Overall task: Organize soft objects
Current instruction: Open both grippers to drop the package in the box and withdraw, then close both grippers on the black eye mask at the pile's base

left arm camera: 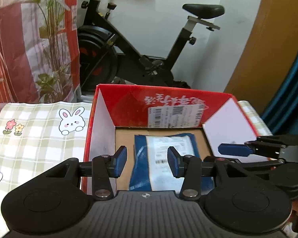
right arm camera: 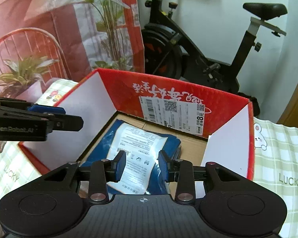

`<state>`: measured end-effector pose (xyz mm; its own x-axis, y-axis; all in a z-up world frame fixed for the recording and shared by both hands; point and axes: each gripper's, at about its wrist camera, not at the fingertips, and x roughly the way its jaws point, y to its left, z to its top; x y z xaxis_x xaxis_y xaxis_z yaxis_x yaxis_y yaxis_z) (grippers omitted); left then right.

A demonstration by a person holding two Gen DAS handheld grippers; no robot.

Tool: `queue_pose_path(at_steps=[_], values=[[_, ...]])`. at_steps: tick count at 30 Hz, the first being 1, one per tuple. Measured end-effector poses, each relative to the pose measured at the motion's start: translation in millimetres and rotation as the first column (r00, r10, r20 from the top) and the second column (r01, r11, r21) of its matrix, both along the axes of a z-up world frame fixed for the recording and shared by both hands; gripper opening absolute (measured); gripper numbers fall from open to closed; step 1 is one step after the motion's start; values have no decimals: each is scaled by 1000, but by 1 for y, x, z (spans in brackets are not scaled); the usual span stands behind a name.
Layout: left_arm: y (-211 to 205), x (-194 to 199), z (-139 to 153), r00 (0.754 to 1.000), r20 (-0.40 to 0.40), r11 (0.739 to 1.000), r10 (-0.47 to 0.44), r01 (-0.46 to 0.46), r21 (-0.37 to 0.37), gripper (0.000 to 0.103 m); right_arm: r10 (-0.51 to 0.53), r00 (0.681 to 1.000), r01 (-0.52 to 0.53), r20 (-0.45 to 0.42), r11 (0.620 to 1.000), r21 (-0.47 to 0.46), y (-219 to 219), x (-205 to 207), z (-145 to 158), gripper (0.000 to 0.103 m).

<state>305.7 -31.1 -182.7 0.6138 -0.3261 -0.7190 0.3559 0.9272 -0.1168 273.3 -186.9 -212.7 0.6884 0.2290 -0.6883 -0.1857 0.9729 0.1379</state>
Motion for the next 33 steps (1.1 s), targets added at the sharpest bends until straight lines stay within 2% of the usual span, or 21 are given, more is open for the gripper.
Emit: queue_pose_path(at_steps=[8,15,18,22,33], values=[[16,-60,23,1000,21,1000,-7,8,-18,47,4,997,-9,71,998,57,-3,-49,15,34],[32,-102,14,1000,-20,1000,-14,13,-12,47,24,994,-32,106,996,79,3,-93,22,34],[39,-120,9,999,-38,1000,-19,18,-17,47,13,993,-27,116,992,125,2,-115,23,34],[50,-148,1,998,-51,999,-28,26,-45,47,8,994,-27,110,984,173,3,-150,18,34],[86,-213,-25,994,-104,998,18,-23,-53,47,55,997,-62,47,982,177,31,-230,-11,34]])
